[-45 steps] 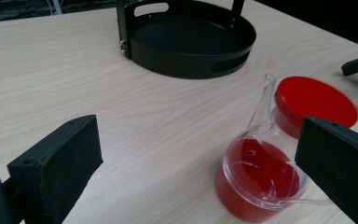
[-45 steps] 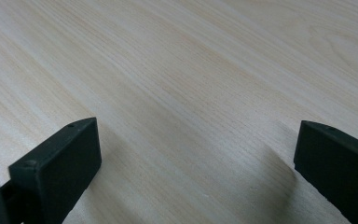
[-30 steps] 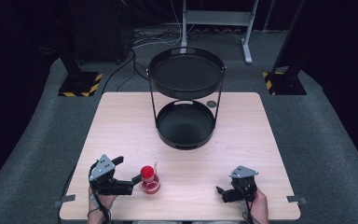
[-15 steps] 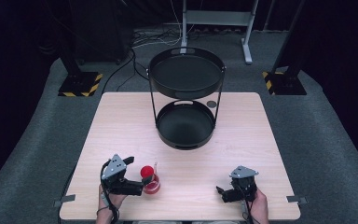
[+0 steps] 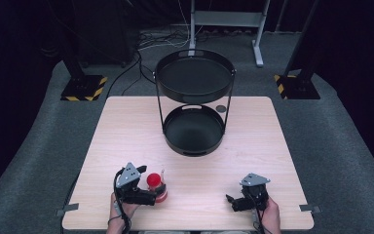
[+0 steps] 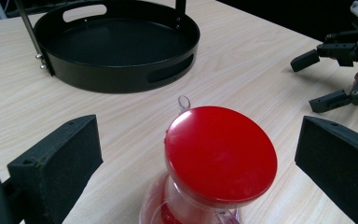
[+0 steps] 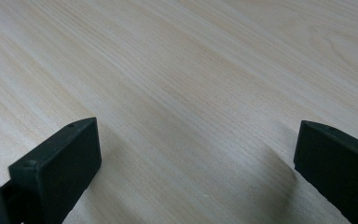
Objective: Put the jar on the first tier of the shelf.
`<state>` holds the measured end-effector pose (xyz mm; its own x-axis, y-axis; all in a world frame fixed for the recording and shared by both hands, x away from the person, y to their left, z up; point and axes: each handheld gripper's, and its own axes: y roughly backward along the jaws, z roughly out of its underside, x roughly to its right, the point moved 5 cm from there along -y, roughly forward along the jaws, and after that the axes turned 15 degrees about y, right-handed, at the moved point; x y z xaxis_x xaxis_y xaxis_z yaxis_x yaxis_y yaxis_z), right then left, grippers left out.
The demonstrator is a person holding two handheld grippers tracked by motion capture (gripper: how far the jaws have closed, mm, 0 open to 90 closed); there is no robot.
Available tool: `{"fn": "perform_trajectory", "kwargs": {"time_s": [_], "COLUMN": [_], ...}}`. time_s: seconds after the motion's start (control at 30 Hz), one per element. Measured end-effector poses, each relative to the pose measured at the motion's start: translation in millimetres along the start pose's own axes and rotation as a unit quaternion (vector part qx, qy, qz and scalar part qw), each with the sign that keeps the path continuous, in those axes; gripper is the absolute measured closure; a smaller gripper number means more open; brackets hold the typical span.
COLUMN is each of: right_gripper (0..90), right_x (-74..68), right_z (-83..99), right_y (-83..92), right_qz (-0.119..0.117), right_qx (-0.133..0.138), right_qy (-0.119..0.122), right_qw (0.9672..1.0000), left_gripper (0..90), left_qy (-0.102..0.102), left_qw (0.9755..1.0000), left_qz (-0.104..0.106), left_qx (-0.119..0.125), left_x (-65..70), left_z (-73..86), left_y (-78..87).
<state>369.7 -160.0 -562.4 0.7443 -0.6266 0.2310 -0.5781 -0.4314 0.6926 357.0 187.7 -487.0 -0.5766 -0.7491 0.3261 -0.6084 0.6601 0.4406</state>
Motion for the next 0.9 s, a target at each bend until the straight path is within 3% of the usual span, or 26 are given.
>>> {"fn": "perform_trajectory", "kwargs": {"time_s": [0.2,0.3,0.57,0.9], "right_gripper": [0.0,0.0,0.0,0.0], "right_x": [0.1,0.1,0.0,0.0], "right_z": [0.0,0.0,0.0,0.0], "right_y": [0.0,0.0,0.0,0.0], "right_qz": [0.0,0.0,0.0,0.0], "right_qx": [0.0,0.0,0.0,0.0], "right_qy": [-0.001,-0.001,0.0,0.0], "right_qw": [1.0,1.0,1.0,1.0], "left_gripper": [0.3,10.6,32.8,46.7], "left_qy": [-0.005,-0.007,0.0,0.005], "left_qw": [1.0,0.9998,0.9998,0.9996], "left_qz": [-0.002,-0.018,-0.012,-0.002], "left_qx": [-0.001,0.01,0.014,0.029], "left_x": [2.7,3.2,3.8,3.0], "left_z": [1.7,1.7,7.8,9.8], "left_y": [-4.0,-2.9,-0.1,3.0]}}
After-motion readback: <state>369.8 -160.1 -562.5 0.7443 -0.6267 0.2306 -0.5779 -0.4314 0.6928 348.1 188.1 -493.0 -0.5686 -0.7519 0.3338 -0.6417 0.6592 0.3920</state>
